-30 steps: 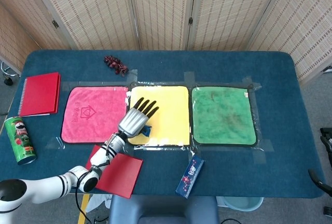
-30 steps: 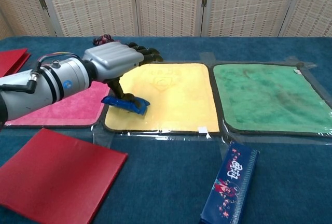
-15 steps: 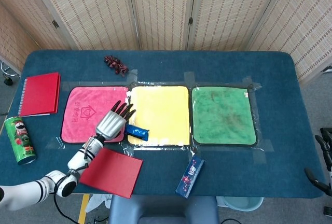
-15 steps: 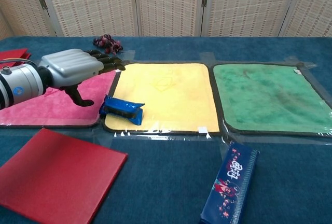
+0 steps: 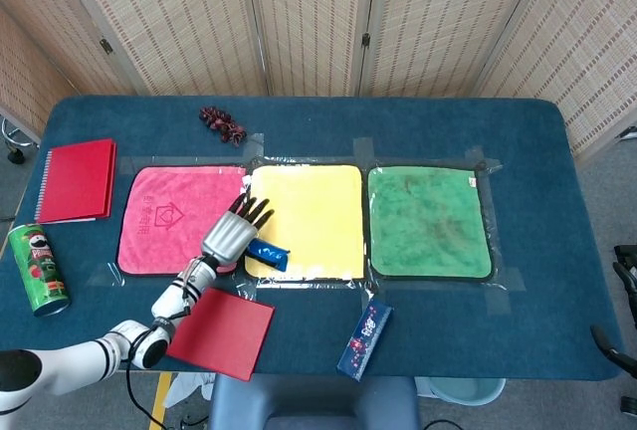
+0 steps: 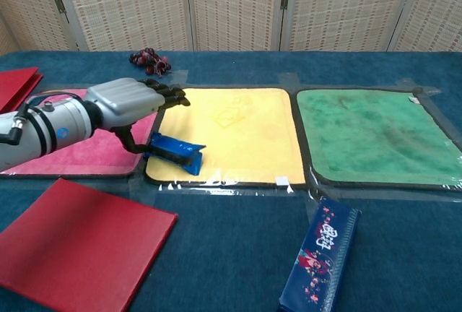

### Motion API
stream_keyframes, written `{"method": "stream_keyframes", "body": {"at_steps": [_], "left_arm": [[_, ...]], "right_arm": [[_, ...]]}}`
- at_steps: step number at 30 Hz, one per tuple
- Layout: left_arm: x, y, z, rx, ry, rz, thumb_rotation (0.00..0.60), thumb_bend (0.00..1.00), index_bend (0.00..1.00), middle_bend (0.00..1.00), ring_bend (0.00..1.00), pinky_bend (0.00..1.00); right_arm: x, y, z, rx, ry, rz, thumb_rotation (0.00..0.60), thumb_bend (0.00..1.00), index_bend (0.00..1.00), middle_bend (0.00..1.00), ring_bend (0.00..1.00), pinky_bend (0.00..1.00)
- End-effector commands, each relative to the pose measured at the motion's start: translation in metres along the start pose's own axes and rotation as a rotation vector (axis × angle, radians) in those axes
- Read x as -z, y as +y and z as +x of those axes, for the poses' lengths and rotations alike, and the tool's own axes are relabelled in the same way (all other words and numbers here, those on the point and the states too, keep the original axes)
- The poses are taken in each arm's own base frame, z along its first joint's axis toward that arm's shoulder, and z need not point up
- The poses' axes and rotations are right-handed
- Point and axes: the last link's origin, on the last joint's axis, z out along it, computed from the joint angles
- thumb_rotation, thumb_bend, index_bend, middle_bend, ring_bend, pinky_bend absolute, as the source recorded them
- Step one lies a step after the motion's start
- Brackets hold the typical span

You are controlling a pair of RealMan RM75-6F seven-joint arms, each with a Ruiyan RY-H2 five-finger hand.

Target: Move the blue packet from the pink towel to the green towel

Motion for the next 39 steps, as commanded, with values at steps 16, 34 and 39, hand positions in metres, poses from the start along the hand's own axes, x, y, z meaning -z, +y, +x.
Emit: {"method": "stream_keyframes", "body": {"at_steps": [16, 34, 39], "left_arm": [[-0.036, 0.043, 0.035, 0.037, 0.058, -0.015, 0.6, 0.33, 0.0, 0.0, 0.0, 0.01], [0.034, -0.061, 0.06, 0.328, 0.127, 0.215, 0.6, 0.41, 0.0, 0.0, 0.0, 0.01], [0.066, -0.088, 0.061, 0.357, 0.162, 0.28, 0.6, 0.41, 0.0, 0.0, 0.0, 0.01]], "right_arm": [[0.004, 0.006, 0.001, -0.001, 0.006, -0.016, 0.6, 0.32, 0.0, 0.0, 0.07, 0.0], [-0.025, -0.022, 0.005, 0.05, -0.068, 0.19, 0.6, 0.31, 0.0, 0.0, 0.07, 0.0], [-0.04, -0.04, 0.005, 0.087, -0.108, 0.304, 0.6, 0.31, 0.0, 0.0, 0.07, 0.0]]}}
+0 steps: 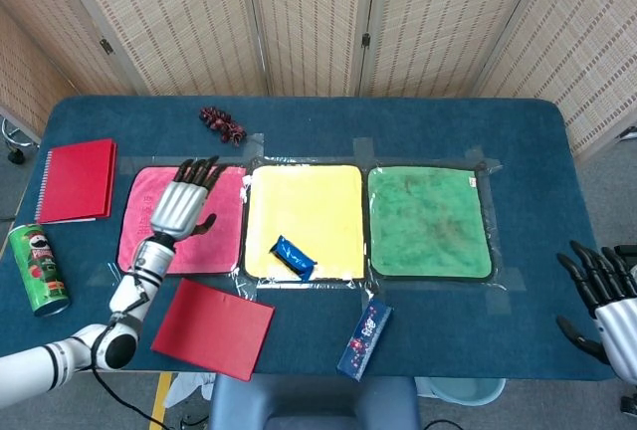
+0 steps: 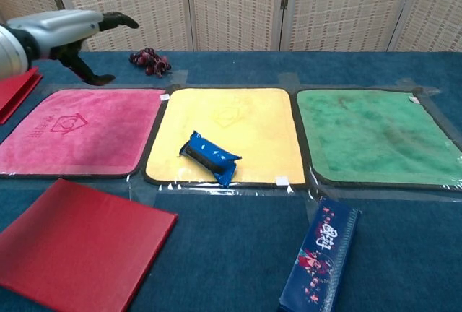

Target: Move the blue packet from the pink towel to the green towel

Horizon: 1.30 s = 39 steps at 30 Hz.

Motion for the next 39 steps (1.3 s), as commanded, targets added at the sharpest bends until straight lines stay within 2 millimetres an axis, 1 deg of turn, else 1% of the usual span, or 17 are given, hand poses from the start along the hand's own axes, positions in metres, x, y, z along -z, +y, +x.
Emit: {"method": "stream_keyframes", "body": {"at_steps": [1, 5, 9, 12, 15, 18, 21, 30, 33, 39], "left_arm": [[0.021, -0.023, 0.009, 0.033, 0.035, 0.045, 0.6, 0.41, 0.0, 0.0, 0.0, 0.01], [0.042, -0.043, 0.018, 0.036, 0.064, 0.073, 0.6, 0.42, 0.0, 0.0, 0.0, 0.01], [0.064, -0.061, 0.023, 0.005, 0.087, 0.091, 0.6, 0.42, 0.0, 0.0, 0.0, 0.01], [0.077, -0.069, 0.026, -0.012, 0.096, 0.1, 0.6, 0.42, 0.0, 0.0, 0.0, 0.01], [0.091, -0.076, 0.028, -0.019, 0.11, 0.108, 0.6, 0.43, 0.0, 0.0, 0.0, 0.01], [0.105, -0.082, 0.028, -0.022, 0.109, 0.115, 0.6, 0.43, 0.01, 0.0, 0.0, 0.01], [0.115, -0.086, 0.029, -0.026, 0.101, 0.118, 0.6, 0.43, 0.01, 0.0, 0.0, 0.01], [0.132, -0.09, 0.032, -0.024, 0.095, 0.13, 0.6, 0.43, 0.01, 0.0, 0.0, 0.01], [0.137, -0.093, 0.032, -0.023, 0.092, 0.137, 0.6, 0.43, 0.01, 0.0, 0.0, 0.01], [0.146, -0.098, 0.031, -0.017, 0.08, 0.153, 0.6, 0.43, 0.01, 0.0, 0.0, 0.01]], "right_arm": [[-0.015, -0.011, 0.002, 0.029, -0.036, 0.088, 0.6, 0.31, 0.0, 0.0, 0.07, 0.0], [-0.036, -0.028, 0.0, 0.051, -0.09, 0.199, 0.6, 0.31, 0.0, 0.0, 0.07, 0.0], [-0.062, -0.049, -0.004, 0.063, -0.157, 0.318, 0.6, 0.31, 0.01, 0.02, 0.08, 0.0], [-0.083, -0.061, -0.009, 0.07, -0.196, 0.378, 0.6, 0.31, 0.04, 0.05, 0.09, 0.01], [-0.109, -0.075, -0.016, 0.081, -0.246, 0.43, 0.6, 0.31, 0.07, 0.08, 0.1, 0.02], [-0.133, -0.095, -0.023, 0.102, -0.287, 0.505, 0.6, 0.31, 0.11, 0.1, 0.11, 0.02], [-0.153, -0.114, -0.03, 0.142, -0.327, 0.575, 0.6, 0.31, 0.15, 0.13, 0.13, 0.03], [-0.201, -0.169, -0.048, 0.293, -0.382, 0.756, 0.6, 0.31, 0.22, 0.16, 0.15, 0.04], [-0.213, -0.186, -0.056, 0.356, -0.394, 0.817, 0.6, 0.31, 0.22, 0.16, 0.15, 0.04], [-0.236, -0.213, -0.078, 0.524, -0.379, 0.932, 0.6, 0.31, 0.22, 0.16, 0.15, 0.04]]}}
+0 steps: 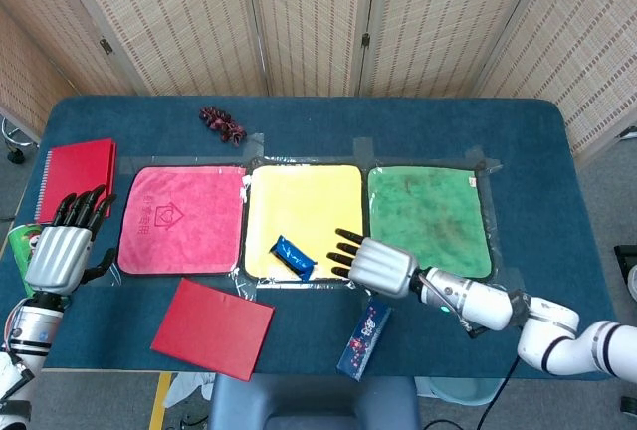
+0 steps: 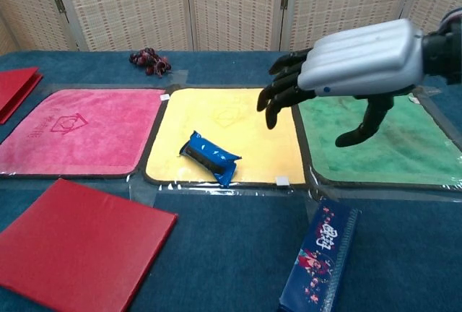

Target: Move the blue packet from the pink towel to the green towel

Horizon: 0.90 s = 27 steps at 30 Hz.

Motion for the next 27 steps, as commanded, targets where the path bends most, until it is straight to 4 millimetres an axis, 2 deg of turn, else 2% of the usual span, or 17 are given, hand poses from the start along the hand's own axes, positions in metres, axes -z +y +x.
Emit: {"method": "stream_keyframes", "body": {"at_steps": [1, 6, 14, 27], "left_arm": [[0.004, -0.004, 0.0, 0.0, -0.003, 0.008, 0.6, 0.43, 0.01, 0.0, 0.0, 0.01], [0.011, -0.012, -0.003, 0.018, -0.013, 0.034, 0.6, 0.43, 0.01, 0.0, 0.0, 0.01], [0.019, -0.022, -0.005, 0.037, -0.025, 0.062, 0.6, 0.43, 0.01, 0.0, 0.0, 0.01], [0.026, -0.03, -0.01, 0.059, -0.054, 0.087, 0.6, 0.43, 0.01, 0.0, 0.0, 0.01]], "right_arm": [[-0.027, -0.001, -0.001, 0.097, -0.015, 0.048, 0.6, 0.31, 0.22, 0.16, 0.14, 0.04], [-0.057, -0.001, 0.004, 0.136, 0.008, 0.077, 0.6, 0.31, 0.22, 0.16, 0.14, 0.04], [-0.094, -0.009, 0.006, 0.153, -0.001, 0.121, 0.6, 0.32, 0.22, 0.14, 0.14, 0.04], [-0.137, -0.014, 0.0, 0.138, -0.041, 0.133, 0.6, 0.56, 0.22, 0.13, 0.17, 0.04]]}}
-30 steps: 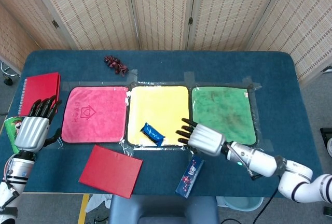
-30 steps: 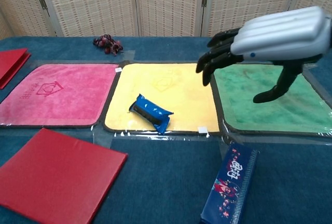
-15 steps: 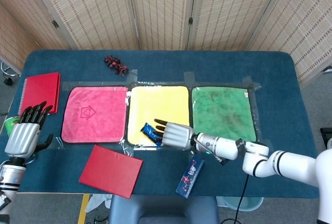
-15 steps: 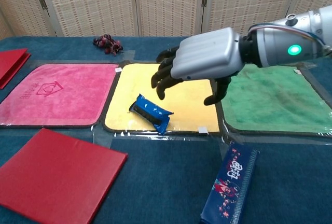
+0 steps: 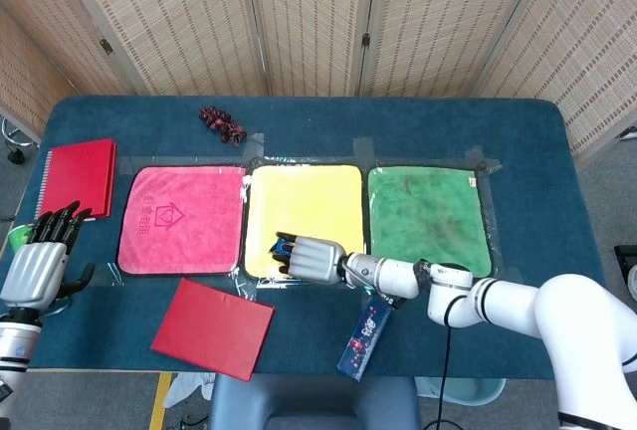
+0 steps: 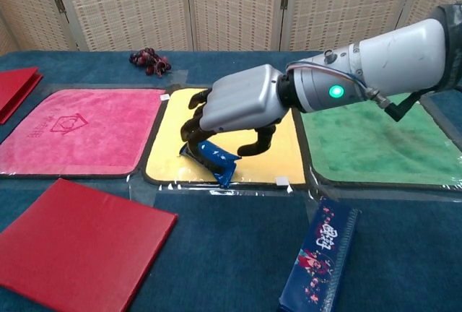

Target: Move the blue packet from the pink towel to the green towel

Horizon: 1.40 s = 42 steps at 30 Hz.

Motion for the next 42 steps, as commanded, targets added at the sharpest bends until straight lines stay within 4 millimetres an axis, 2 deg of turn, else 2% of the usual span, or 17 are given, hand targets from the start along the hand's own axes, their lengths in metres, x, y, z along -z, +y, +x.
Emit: {"method": "stream_keyframes", "body": {"at_steps": [1, 6, 15, 24, 33, 42], "left_arm": [[0.001, -0.001, -0.001, 0.002, -0.004, 0.004, 0.6, 0.43, 0.01, 0.0, 0.0, 0.01], [0.002, -0.004, -0.003, 0.011, -0.017, 0.018, 0.6, 0.44, 0.0, 0.0, 0.0, 0.01], [0.001, -0.002, -0.005, 0.018, -0.025, 0.014, 0.6, 0.43, 0.0, 0.0, 0.0, 0.01], [0.003, -0.004, -0.005, 0.029, -0.026, 0.022, 0.6, 0.43, 0.0, 0.0, 0.0, 0.01], [0.001, -0.001, -0.006, 0.037, -0.025, 0.011, 0.6, 0.43, 0.0, 0.0, 0.0, 0.01], [-0.001, 0.001, -0.008, 0.049, -0.032, 0.007, 0.6, 0.43, 0.0, 0.0, 0.0, 0.01]], "right_arm": [[-0.012, 0.0, -0.001, -0.001, -0.004, 0.006, 0.6, 0.57, 0.22, 0.13, 0.17, 0.04], [-0.024, -0.003, -0.004, -0.002, -0.001, 0.02, 0.6, 0.58, 0.22, 0.13, 0.17, 0.04], [-0.033, -0.004, -0.01, 0.07, -0.033, 0.04, 0.6, 0.58, 0.22, 0.14, 0.16, 0.03], [-0.024, 0.003, -0.02, 0.118, -0.077, 0.021, 0.6, 0.58, 0.26, 0.18, 0.16, 0.03], [0.018, 0.022, -0.038, 0.153, -0.142, -0.034, 0.6, 0.58, 0.29, 0.22, 0.17, 0.03], [0.081, 0.043, -0.054, 0.164, -0.207, -0.126, 0.6, 0.58, 0.29, 0.23, 0.17, 0.03]]}}
